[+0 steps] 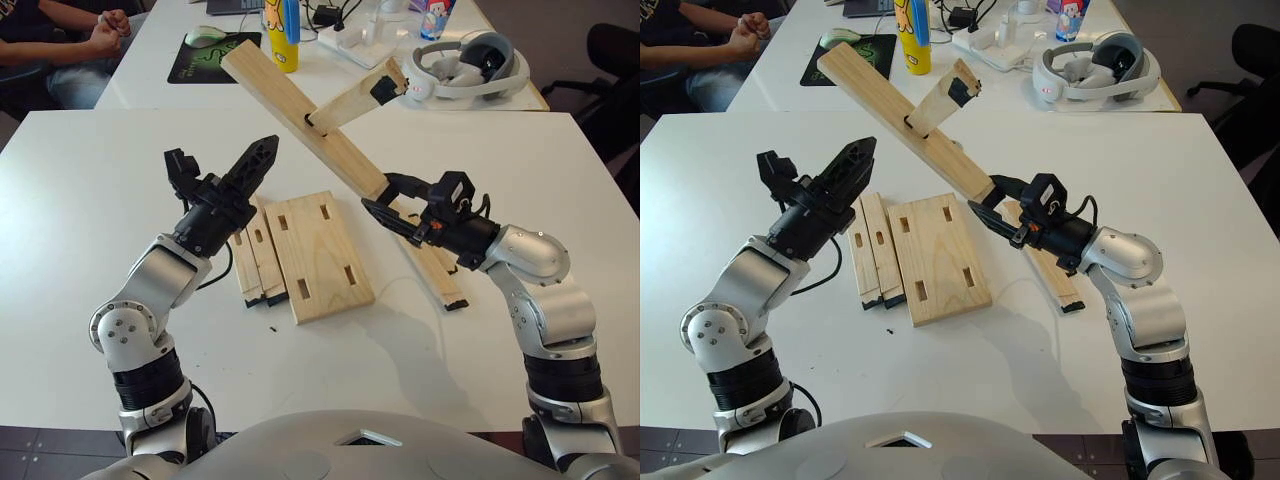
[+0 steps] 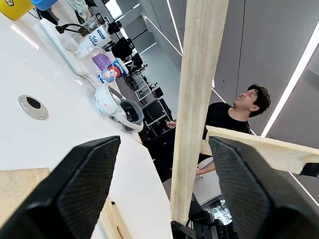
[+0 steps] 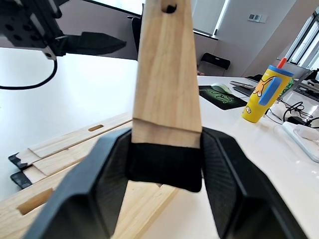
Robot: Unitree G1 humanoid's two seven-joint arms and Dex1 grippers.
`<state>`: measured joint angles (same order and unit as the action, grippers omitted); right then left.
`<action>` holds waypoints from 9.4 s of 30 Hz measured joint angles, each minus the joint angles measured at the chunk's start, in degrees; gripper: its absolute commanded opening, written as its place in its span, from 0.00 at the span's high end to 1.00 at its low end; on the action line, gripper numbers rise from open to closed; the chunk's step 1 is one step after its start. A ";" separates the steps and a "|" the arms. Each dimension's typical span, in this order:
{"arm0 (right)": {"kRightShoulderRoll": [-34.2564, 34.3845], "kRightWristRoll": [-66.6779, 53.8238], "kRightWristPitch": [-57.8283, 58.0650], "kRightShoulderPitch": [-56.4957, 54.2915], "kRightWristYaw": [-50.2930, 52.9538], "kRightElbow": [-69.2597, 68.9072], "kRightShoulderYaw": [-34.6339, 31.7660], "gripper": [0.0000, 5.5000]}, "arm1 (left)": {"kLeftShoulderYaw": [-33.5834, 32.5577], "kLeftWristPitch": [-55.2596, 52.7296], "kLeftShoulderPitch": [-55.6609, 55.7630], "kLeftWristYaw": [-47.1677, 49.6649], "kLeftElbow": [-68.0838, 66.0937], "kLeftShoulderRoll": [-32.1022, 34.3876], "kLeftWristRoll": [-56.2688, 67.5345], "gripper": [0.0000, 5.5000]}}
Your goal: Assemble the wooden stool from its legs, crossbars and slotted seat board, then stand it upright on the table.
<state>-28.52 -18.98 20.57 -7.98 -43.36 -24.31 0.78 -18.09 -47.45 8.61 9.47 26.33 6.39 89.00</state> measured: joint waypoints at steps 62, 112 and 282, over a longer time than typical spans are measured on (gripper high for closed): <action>-6.69 -22.69 16.13 -1.66 -6.12 1.13 -7.66 0.47 | 4.40 13.47 -2.41 2.35 -2.61 10.99 -1.48 0.81; 5.20 5.31 -2.96 11.66 13.29 1.73 6.06 0.47 | 21.21 3.42 9.36 13.00 -10.61 21.56 -19.83 0.81; 15.81 -9.77 21.62 -15.86 7.12 9.14 16.12 0.99 | 15.70 28.90 16.61 -18.71 -17.92 -6.60 -62.71 0.81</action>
<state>-12.71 -28.76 42.19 -23.84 -36.25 -15.17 16.91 -2.39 -18.55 25.22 -9.24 8.41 -0.20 26.29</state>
